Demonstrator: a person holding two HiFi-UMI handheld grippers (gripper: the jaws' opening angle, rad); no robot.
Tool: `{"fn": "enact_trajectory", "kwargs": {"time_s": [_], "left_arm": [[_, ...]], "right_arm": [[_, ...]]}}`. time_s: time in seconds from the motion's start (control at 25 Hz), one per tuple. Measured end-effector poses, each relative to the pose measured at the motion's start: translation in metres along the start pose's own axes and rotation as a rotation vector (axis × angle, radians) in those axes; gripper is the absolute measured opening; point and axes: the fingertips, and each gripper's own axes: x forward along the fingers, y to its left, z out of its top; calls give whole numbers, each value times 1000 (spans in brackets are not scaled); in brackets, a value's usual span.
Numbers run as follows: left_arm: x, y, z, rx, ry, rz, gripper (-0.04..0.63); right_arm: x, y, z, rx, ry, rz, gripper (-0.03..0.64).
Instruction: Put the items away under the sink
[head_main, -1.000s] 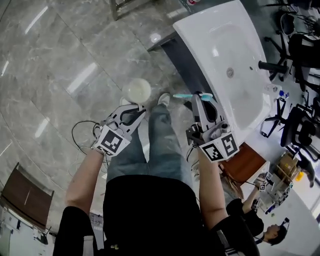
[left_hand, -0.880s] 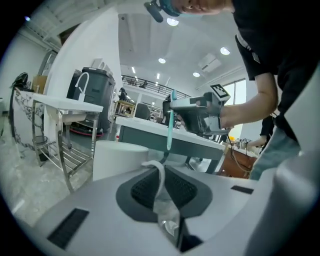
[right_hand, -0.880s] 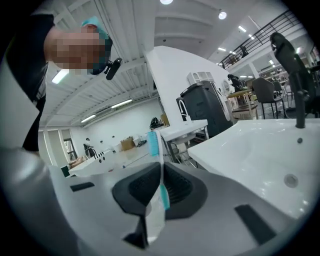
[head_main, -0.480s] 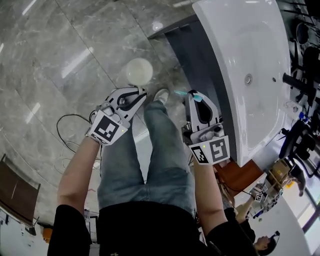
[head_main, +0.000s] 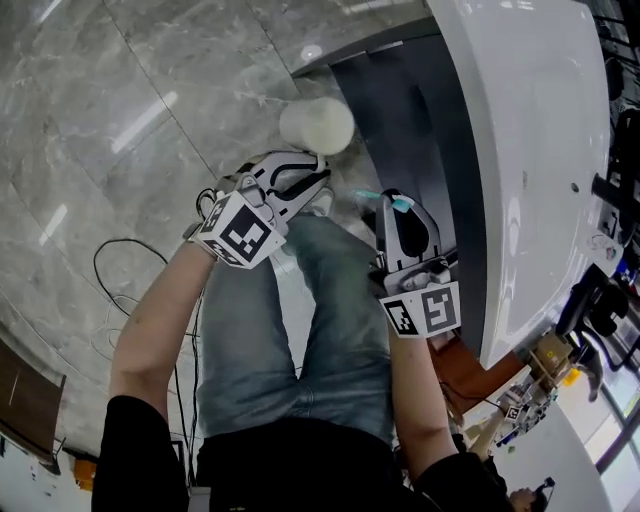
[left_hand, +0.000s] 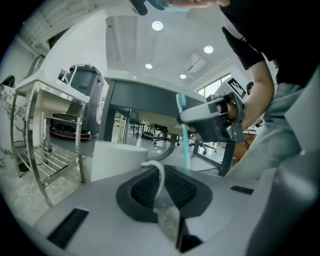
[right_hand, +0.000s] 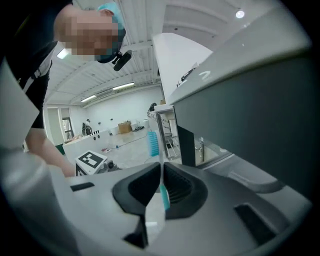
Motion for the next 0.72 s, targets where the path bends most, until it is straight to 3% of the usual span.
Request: {"fn": "enact_trajectory", "kwargs": {"time_s": [0.44,0.72], "left_arm": [[110,27,-11,89,-49,-109,49],[168,34,-8,59,-75,-133,49]], "right_arm": [[11,-44,-43,-43,54,-19,44],[14,-55,-60,-55,84,1,44]]}}
